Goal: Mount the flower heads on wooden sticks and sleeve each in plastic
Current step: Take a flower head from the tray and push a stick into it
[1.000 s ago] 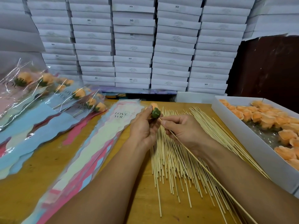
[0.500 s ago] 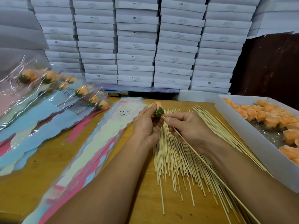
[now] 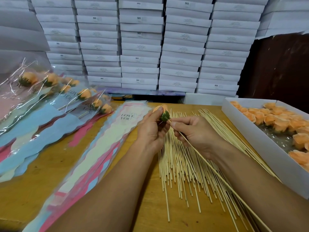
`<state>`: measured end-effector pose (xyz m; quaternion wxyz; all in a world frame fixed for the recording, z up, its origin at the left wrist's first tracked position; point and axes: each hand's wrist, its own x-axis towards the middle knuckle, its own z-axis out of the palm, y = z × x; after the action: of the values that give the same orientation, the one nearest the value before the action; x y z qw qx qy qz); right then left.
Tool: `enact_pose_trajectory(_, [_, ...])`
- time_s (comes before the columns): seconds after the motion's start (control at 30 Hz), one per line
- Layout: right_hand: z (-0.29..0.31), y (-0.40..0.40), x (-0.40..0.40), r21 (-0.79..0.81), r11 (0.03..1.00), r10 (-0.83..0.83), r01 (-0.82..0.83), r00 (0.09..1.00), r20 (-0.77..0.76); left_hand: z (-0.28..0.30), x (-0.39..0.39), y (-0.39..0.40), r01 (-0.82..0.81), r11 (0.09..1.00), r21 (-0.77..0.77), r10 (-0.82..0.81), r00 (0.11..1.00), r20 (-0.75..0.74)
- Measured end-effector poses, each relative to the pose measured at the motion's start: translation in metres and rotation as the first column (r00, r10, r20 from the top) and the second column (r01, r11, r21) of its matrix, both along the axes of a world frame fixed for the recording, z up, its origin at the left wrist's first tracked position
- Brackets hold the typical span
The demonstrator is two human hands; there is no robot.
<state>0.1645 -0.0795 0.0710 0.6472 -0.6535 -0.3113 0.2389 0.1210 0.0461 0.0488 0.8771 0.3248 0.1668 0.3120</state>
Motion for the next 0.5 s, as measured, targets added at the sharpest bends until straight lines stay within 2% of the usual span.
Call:
enact_pose_trajectory(0.27, [-0.004,0.001,0.004,-0.073,0.997,-0.025,0.028,0.999,0.045,0.000,0.001,-0.001,-0.026,0.997,0.076,0.030,0.998,-0.050])
enact_pose_trajectory(0.5, [-0.012,0.006,0.009,-0.084,0.987,-0.128,0.138,0.984,0.124,0.002,0.001,-0.009,-0.023,0.990,0.138,0.036,0.995,-0.091])
